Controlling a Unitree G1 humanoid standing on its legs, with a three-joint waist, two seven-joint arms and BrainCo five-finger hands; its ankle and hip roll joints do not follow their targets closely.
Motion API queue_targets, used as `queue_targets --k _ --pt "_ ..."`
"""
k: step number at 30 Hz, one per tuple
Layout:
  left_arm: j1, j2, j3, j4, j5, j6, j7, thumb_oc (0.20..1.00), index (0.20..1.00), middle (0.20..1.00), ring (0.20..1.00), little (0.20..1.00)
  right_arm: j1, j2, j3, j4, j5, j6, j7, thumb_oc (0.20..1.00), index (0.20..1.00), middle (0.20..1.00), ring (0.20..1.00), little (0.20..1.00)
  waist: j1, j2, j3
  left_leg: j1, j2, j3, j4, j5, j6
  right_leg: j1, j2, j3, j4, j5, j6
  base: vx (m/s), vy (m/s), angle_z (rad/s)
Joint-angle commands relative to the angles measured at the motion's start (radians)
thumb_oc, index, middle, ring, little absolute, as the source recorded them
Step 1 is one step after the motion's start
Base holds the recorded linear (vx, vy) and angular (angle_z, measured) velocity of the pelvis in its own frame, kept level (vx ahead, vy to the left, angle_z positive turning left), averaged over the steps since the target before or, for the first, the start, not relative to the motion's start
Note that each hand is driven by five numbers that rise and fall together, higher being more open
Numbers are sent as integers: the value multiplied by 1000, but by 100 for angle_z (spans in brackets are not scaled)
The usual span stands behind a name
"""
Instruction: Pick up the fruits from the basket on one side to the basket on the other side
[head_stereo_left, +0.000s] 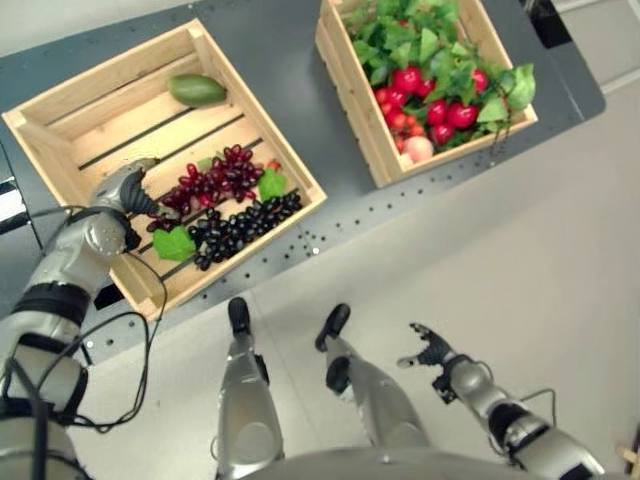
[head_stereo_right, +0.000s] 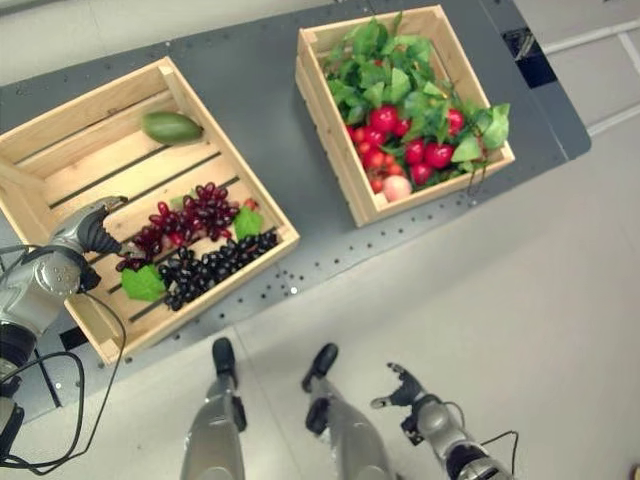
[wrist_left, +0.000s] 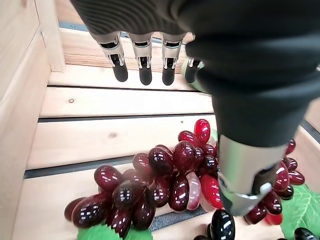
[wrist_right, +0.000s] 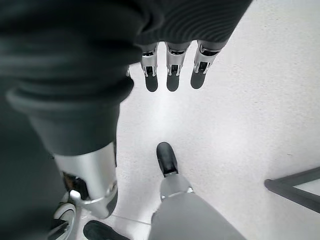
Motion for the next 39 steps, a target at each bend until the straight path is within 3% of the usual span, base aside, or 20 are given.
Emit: queue_targets --k 1,13,25,39 --pt "-40 46 10 45 -13 -13 38 1000 1000 1000 1000 1000 -11 -49 23 -37 37 -24 -13 1000 1000 1000 1000 1000 -9 -18 -7 -22 -14 -28 20 -8 -12 14 -32 -25 28 -34 148 -3 -62 -1" --pt "-92 -1 -25 126 -13 -4 68 1000 1000 1000 1000 1000 -54 -89 10 -121 66 -44 -45 1000 1000 1000 1000 1000 -43 -25 47 -102 12 -45 14 30 -28 -78 -18 -34 47 -36 140 -8 -39 -1" --pt "-209 -99 -114 193 -26 -3 97 1000 1000 1000 1000 1000 -99 -75 48 -127 78 -50 -63 1000 1000 1000 1000 1000 -79 -55 49 -137 32 -53 22 32 -34 -111 4 -32 42 -35 134 1 -37 -1" --pt "-222 -99 -126 243 -19 -6 115 1000 1000 1000 1000 1000 -93 -73 71 -174 81 -66 -58 1000 1000 1000 1000 1000 -102 -81 45 -154 54 -52 18 43 -47 -125 33 -29 20 -26 134 15 -32 -2"
